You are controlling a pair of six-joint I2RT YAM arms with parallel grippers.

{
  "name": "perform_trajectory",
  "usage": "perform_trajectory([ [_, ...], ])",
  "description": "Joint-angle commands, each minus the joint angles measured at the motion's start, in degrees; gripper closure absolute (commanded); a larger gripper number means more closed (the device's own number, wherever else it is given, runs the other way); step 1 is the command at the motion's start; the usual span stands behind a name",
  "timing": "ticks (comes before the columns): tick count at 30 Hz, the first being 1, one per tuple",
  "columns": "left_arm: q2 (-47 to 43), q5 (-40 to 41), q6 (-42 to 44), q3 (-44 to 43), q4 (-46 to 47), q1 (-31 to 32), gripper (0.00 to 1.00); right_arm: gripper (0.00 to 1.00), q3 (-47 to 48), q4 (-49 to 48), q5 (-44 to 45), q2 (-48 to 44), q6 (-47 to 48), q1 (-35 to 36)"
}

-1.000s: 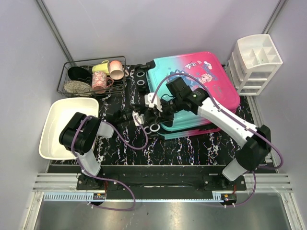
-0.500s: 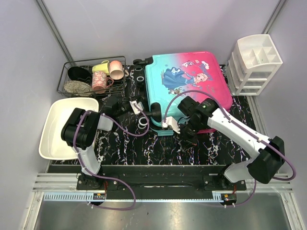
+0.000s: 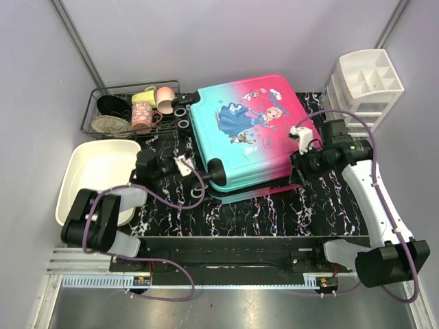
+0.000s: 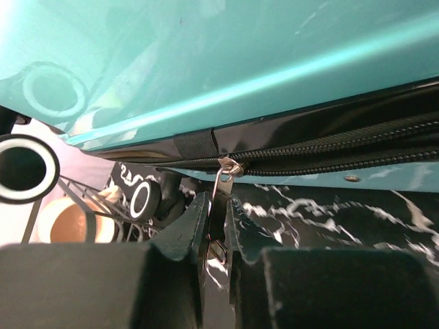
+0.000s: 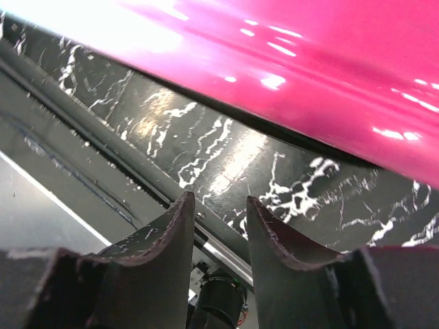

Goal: Open, take out, and arrange the luggage

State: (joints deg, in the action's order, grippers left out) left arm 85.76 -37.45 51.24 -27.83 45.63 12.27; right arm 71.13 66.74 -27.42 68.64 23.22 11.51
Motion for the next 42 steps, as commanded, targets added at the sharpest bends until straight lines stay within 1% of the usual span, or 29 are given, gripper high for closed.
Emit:
perform_trajectory([
  [1, -14.79, -4.64, 2.63, 4.44, -6.14, -1.29, 1.00, 0.50, -1.79, -3.01, 5.43, -0.79, -8.71, -7.09],
  [2, -16.83, -4.82, 2.63, 4.98, -11.21, -0.94, 1.00, 0.49, -1.53, -3.37, 6.66, -0.36, -11.24, -8.77],
  [3, -18.85, -5.00, 2.63, 5.33, -14.31, -0.33, 1.00, 0.48, -1.18, -3.46, 7.81, 0.43, -12.49, -9.91],
  [4, -22.53, -4.74, 1.94, 5.77, -17.21, 1.16, 1.00, 0.43, -0.91, -3.46, 8.86, 2.44, -13.81, -11.14],
  [5, -24.39, -4.21, 1.23, 6.04, -22.20, 2.31, 1.00, 0.40, -0.21, -3.46, 9.40, 3.77, -16.17, -11.16],
  [6, -25.89, -2.29, 0.36, 6.39, -23.99, 3.71, 1.00, 0.39, 0.32, -3.02, 8.97, 7.17, -17.58, -12.90],
  [7, -28.51, -0.97, -1.57, 7.26, -25.14, 7.12, 1.00, 0.39, 0.76, -2.93, 8.01, 8.86, -18.90, -13.35],
  [8, -29.50, 0.78, -2.54, 7.79, -26.37, 8.89, 1.00, 0.36, 1.37, -2.84, 5.04, 10.44, -20.57, -13.44],
  [9, -30.46, 3.15, -3.42, 8.23, -26.47, 11.95, 1.00, 0.35, 1.72, -2.84, 4.14, 13.42, -21.37, -13.44],
  [12, -31.70, 6.85, -7.55, 8.50, -27.08, 16.18, 1.00, 0.33, 1.46, -5.82, 3.17, 15.46, -22.87, -13.97],
  [15, -29.16, 9.84, -10.54, 7.45, -24.98, 19.27, 1.00, 0.31, 2.16, -9.59, 2.98, 17.22, -21.99, -14.76],
  [17, -25.39, 11.34, -12.30, 6.04, -21.47, 20.59, 1.00, 0.31, 4.35, -12.06, 2.98, 19.15, -20.77, -15.11],
  [18, -23.90, 11.70, -12.48, 5.25, -20.24, 22.34, 1.00, 0.30, 5.32, -13.12, 3.25, 21.60, -20.50, -15.11],
  [19, -20.75, 12.05, -13.01, 3.59, -17.79, 23.23, 1.00, 0.30, 6.38, -14.17, 3.25, 23.10, -20.24, -15.20],
  [21, -17.31, 13.89, -13.45, -0.09, -15.49, 26.64, 1.00, 0.30, 11.03, -17.07, 2.20, 28.18, -19.01, -15.11],
  [22, -13.63, 14.59, -13.71, -1.42, -13.83, 27.79, 1.00, 0.30, 15.74, -17.69, 2.02, 30.13, -18.74, -15.20],
  [24, -9.84, 17.49, -14.50, -6.06, -11.97, 30.60, 1.00, 0.30, 21.21, -17.61, 1.14, 35.04, -18.39, -15.20],
  [25, -6.42, 18.11, -16.07, -7.74, -11.18, 31.23, 1.00, 0.30, 25.94, -17.17, 0.97, 36.29, -18.39, -15.20],
  [27, -3.50, 20.74, -18.01, -12.48, -10.91, 32.63, 1.00, 0.30, 29.66, -14.81, 0.00, 37.44, -18.13, -15.20],
  [29, -0.34, 23.28, -21.52, -15.13, -11.08, 33.16, 1.00, 0.28, 31.61, -11.22, -1.57, 36.48, -18.65, -15.20],
  [30, 0.98, 24.17, -23.89, -17.14, -11.43, 33.60, 1.00, 0.28, 31.35, -9.89, -2.19, 33.95, -18.74, -15.20],
  [32, 2.13, 26.28, -25.75, -18.30, -11.52, 33.87, 1.00, 0.24, 27.85, -7.43, -2.03, 30.17, -20.23, -15.20],
  [33, 2.92, 26.55, -26.89, -18.74, -11.52, 34.30, 1.00, 0.21, 25.83, -7.07, -1.50, 25.54, -21.02, -15.20],
  [34, 3.19, 26.81, -27.33, -18.75, -11.44, 34.66, 1.00, 0.16, 22.16, -6.63, -0.54, 23.14, -22.50, -15.20],
  [35, 3.45, 27.34, -27.69, -18.75, -11.26, 35.01, 1.00, 0.09, 20.55, -5.93, 0.78, 20.77, -22.87, -15.20],
  [36, 3.89, 27.61, -28.30, -18.66, -11.26, 35.80, 1.00, 0.07, 19.14, -5.48, 2.09, 16.91, -22.87, -15.20],
  [37, 4.07, 27.87, -28.48, -18.57, -11.17, 36.24, 1.00, 0.06, 17.04, -5.31, 3.41, 15.22, -25.83, -15.20],
  [39, 4.59, 28.75, -29.44, -18.40, -10.91, 37.56, 1.00, 0.02, 16.67, -3.55, 6.06, 12.14, -26.03, -15.11],
  [42, 5.82, 30.15, -31.63, -19.27, -11.00, 39.14, 1.00, 0.01, 16.76, -2.41, 3.88, 9.94, -27.35, -14.68],
])
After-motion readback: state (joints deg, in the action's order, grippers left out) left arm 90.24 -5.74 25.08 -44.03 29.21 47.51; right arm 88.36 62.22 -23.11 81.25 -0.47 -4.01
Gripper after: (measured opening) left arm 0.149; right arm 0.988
